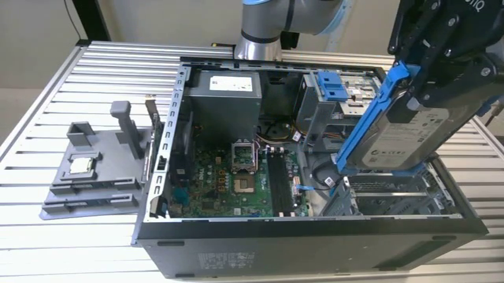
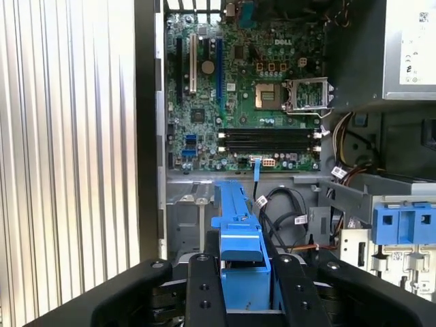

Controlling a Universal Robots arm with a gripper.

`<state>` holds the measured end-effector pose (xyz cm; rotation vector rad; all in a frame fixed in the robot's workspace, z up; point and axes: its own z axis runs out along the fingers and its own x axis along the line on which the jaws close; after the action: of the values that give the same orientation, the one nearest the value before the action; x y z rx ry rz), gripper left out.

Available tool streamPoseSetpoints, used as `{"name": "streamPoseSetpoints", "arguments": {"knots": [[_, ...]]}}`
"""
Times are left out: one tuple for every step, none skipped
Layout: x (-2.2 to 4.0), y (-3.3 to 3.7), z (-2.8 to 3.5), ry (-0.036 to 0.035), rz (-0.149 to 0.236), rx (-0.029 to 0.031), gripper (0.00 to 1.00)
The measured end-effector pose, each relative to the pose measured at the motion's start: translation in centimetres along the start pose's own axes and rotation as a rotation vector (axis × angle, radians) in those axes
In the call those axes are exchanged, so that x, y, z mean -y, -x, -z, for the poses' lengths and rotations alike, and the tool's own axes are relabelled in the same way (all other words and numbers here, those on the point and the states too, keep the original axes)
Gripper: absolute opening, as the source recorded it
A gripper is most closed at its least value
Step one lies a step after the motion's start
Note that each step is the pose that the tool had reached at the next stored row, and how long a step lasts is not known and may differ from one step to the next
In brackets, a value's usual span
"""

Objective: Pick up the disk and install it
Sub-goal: 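Pick up the disk, then insert the disk into the insertion slot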

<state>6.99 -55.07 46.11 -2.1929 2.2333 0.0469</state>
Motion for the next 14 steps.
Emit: {"name": "streamPoseSetpoints", "arguments": {"knots": [[0.20,-0.15,-0.04,0.0000,0.000,0.0001,0.00],[0.44,-0.31,-0.09,0.0000,0.000,-0.0001,0.00],[0.67,-0.43,-0.17,0.0000,0.000,0.0002,0.00],[0.94,-0.47,-0.28,0.0000,0.000,0.0003,0.00],[1.23,-0.50,-0.38,0.0001,0.002,0.0000,0.00],[1.55,-0.55,-0.50,0.0001,0.003,0.0000,0.00],[1.83,-0.58,-0.60,0.0001,0.004,0.0000,0.00],[2.15,-0.61,-0.73,0.0001,0.005,0.0000,0.00],[2.43,-0.63,-0.85,0.0002,0.006,0.0000,0.00],[2.64,-0.63,-0.96,0.0002,0.008,0.0000,0.00],[2.73,-0.63,-1.09,0.0003,0.008,0.0000,0.00],[2.75,-0.64,-1.22,0.0003,0.008,-0.0003,0.00],[2.75,-0.64,-1.33,0.0003,0.008,-0.0003,0.00],[2.75,-0.65,-1.47,0.0003,0.008,-0.0001,0.00]]}}
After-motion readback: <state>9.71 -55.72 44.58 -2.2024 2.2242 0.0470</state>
